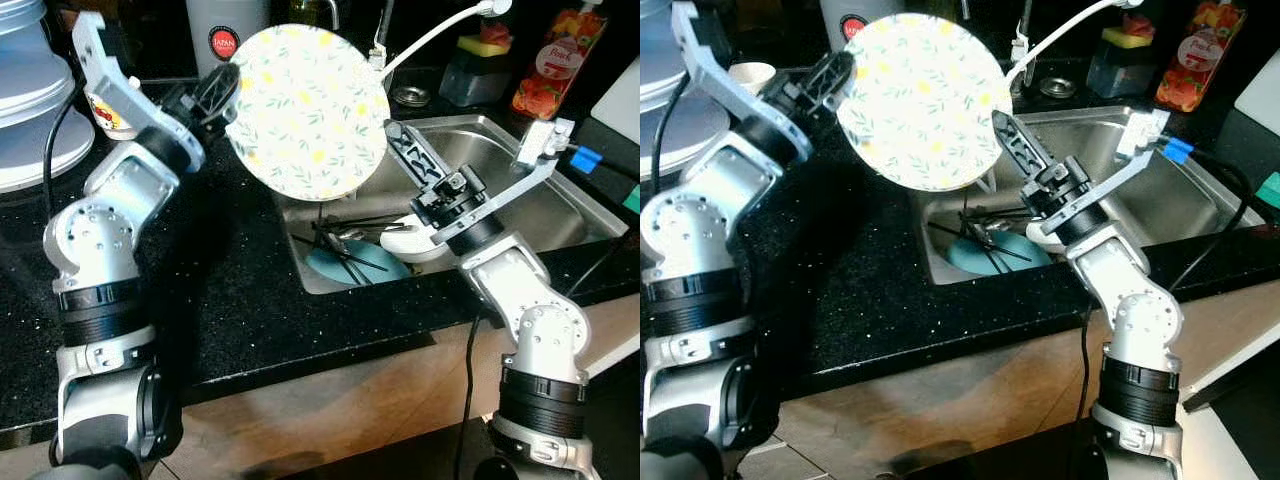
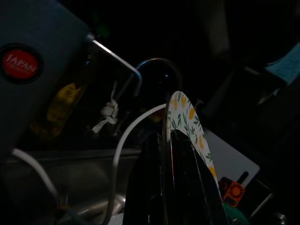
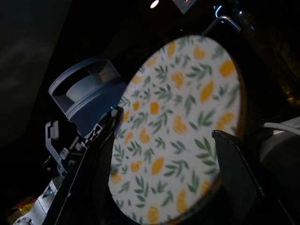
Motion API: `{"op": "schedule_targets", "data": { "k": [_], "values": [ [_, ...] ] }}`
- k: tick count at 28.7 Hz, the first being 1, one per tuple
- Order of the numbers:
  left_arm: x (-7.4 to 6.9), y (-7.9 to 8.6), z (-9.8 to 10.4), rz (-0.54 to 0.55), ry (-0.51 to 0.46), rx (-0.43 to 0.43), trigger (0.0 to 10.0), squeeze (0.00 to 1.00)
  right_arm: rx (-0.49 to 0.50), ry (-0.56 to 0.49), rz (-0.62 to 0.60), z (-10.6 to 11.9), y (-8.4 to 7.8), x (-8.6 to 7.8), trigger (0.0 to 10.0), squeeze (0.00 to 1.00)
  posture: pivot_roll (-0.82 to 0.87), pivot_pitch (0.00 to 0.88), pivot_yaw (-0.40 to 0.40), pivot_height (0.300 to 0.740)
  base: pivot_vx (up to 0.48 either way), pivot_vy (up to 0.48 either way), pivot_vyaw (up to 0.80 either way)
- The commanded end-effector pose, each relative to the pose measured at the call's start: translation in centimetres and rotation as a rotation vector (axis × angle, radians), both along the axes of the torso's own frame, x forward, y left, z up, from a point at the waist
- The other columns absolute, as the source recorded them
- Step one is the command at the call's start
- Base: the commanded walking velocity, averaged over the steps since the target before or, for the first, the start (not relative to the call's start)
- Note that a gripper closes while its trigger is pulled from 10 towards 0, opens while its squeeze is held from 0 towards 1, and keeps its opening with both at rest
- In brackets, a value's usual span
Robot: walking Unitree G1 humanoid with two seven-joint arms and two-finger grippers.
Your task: Kitchen organization
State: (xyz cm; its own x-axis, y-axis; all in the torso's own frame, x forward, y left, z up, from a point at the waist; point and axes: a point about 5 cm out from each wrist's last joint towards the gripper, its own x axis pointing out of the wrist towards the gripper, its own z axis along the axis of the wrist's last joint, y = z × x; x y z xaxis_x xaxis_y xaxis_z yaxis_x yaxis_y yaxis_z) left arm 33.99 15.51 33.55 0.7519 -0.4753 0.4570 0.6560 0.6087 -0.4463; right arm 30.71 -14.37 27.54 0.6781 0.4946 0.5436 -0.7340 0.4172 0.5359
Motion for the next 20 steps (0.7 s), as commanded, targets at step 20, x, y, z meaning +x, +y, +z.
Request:
{"op": "schedule_targets", "data": {
  "k": [20],
  "values": [
    [-1.2,-0.38,1.86,-0.037,-0.076,-0.003,10.0,0.0,-0.022,-0.012,-0.027,0.06,-0.48,-0.04,10.0,0.0,0.12,0.049,-0.007,0.74,0.0,0.0,0.0]
  ]
}}
